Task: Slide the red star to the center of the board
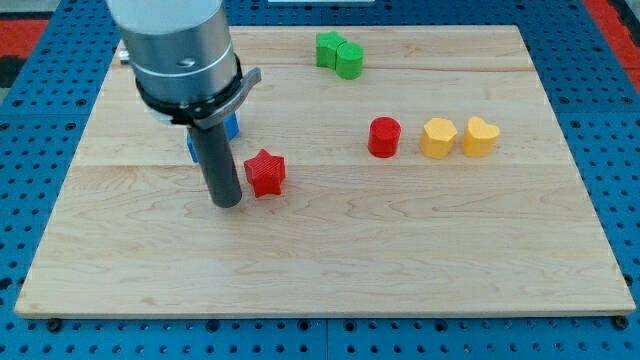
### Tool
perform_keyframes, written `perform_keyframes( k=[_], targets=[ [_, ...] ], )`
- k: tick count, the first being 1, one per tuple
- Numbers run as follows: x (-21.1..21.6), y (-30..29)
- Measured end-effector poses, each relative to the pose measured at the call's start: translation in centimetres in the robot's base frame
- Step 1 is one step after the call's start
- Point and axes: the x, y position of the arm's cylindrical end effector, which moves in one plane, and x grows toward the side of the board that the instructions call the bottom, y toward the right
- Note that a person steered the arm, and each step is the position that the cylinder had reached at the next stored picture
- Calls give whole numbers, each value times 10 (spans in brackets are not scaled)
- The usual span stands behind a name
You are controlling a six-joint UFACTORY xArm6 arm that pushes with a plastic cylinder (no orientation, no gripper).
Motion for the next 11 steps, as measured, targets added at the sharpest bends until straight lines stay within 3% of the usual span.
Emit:
perform_keyframes(
  k=[3, 5, 7, 11],
  targets=[
    [-49, 55],
    [-57, 56],
    [-37, 101],
    [-93, 120]
  ],
)
